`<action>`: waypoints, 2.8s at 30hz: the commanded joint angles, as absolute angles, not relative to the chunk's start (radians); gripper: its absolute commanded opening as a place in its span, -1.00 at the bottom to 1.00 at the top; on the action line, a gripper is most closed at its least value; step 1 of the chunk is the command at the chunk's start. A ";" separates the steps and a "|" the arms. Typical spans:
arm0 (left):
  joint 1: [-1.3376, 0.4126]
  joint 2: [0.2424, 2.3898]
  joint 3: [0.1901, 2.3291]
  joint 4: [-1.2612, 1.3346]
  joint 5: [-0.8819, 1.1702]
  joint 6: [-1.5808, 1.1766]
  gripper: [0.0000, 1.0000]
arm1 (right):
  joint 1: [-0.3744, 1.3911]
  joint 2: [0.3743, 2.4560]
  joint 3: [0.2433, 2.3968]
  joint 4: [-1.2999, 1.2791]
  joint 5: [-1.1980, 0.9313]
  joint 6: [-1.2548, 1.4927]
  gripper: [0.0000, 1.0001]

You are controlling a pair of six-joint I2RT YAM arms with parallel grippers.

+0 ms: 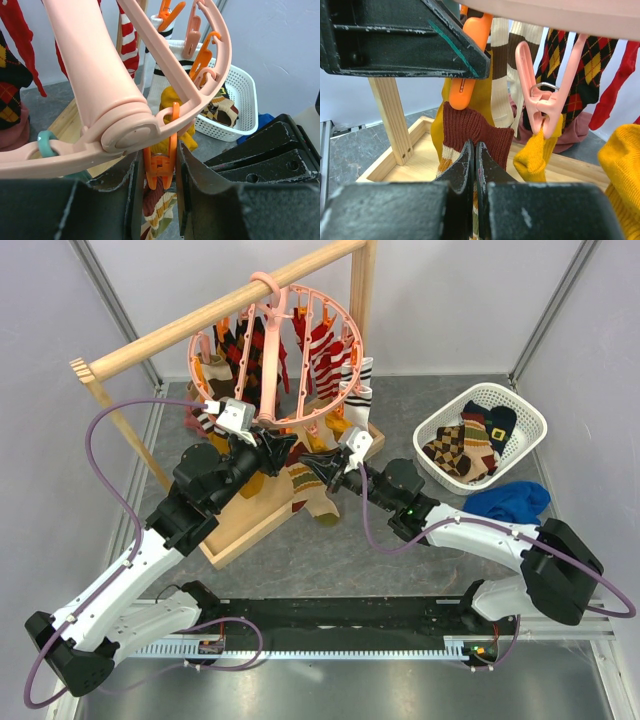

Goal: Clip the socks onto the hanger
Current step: Clamp the sock onto the hanger.

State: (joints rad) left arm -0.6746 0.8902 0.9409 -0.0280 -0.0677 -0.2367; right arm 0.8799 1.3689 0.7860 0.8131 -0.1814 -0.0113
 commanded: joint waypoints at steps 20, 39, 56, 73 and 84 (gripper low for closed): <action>-0.672 0.908 0.919 -0.064 -0.048 -0.262 -0.96 | 0.884 1.356 0.798 0.928 -0.213 0.037 -1.00; -0.672 0.907 0.917 -0.066 -0.055 -0.272 -0.96 | 0.885 1.351 0.765 0.945 -0.213 0.051 -1.00; -0.672 0.914 0.919 -0.066 -0.032 -0.281 -0.96 | 0.885 1.365 0.787 0.965 -0.206 0.055 -1.00; -0.670 0.913 0.919 -0.067 -0.021 -0.285 -0.96 | 0.887 1.393 0.827 0.980 -0.196 0.048 -1.00; -0.670 0.910 0.919 -0.066 -0.020 -0.285 -0.96 | 0.887 1.396 0.844 0.989 -0.192 0.046 -1.00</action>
State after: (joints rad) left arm -0.6735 0.9024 0.9382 -0.0162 -0.0639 -0.2581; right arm 0.8803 1.3907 0.7910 0.9157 -0.1848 0.0406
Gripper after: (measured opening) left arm 0.336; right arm 0.010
